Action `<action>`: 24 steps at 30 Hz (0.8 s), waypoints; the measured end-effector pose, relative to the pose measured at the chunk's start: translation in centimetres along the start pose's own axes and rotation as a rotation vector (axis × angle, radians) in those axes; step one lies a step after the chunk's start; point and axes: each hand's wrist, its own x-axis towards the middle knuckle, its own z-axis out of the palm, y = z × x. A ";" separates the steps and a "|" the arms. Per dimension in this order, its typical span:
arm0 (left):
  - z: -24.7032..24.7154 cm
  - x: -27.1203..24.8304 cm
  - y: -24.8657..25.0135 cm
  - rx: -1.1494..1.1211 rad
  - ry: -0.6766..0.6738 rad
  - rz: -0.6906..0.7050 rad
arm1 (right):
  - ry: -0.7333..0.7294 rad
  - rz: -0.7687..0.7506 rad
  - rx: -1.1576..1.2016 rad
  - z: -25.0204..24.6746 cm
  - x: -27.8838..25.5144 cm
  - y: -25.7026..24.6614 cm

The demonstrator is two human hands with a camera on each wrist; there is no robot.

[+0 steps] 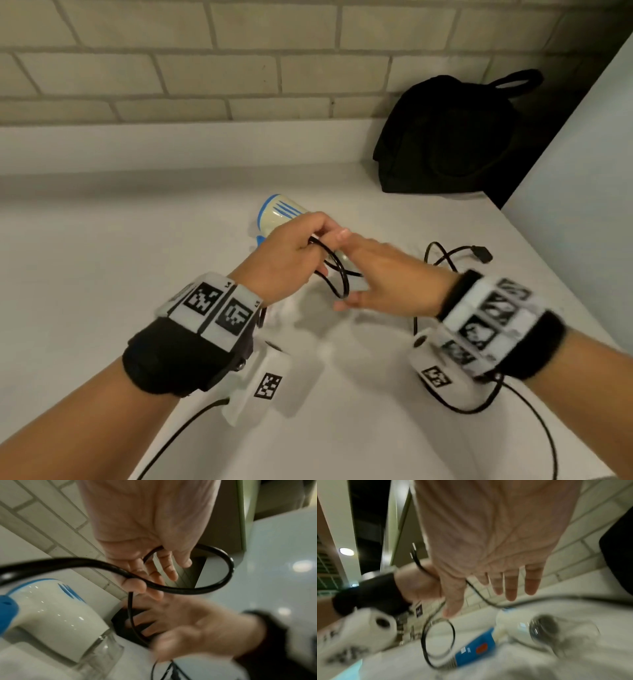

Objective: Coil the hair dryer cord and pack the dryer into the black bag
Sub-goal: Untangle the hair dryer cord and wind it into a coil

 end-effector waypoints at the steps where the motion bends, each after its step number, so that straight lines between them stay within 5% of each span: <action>1: -0.1 -0.2 0.2 -0.037 0.004 -0.013 | -0.028 0.006 -0.004 1.0 0.8 0.0; 4: -0.8 -1.0 -0.2 -0.130 0.034 -0.022 | -0.029 0.062 0.015 1.8 1.6 0.4; 6: -1.7 -1.8 -1.6 -0.104 0.040 -0.058 | 0.066 0.065 0.282 0.9 1.5 1.0; 8: -2.5 -3.0 -3.2 0.013 -0.031 -0.177 | 0.272 0.062 0.546 -1.5 0.9 1.9; 11: -3.5 -4.8 -5.0 0.107 -0.175 -0.338 | 0.609 0.049 0.558 -5.5 -0.3 4.9; 14: -4.7 -6.2 -5.6 0.091 -0.071 -0.356 | 0.767 0.167 0.538 -8.4 -1.7 8.8; 17: -6.0 -8.0 -5.3 0.188 0.124 -0.221 | 0.841 0.386 0.567 -9.3 -2.9 13.3; 19: -6.2 -9.2 -4.6 0.290 0.134 -0.088 | 0.762 0.575 0.472 -8.7 -3.2 15.7; 21: -6.0 -10.1 -4.2 0.323 0.095 0.003 | 0.519 0.678 0.327 -6.9 -2.9 17.1; 24: -6.3 -10.7 -3.9 0.180 0.191 0.000 | 0.146 0.604 0.022 -3.2 -1.8 16.6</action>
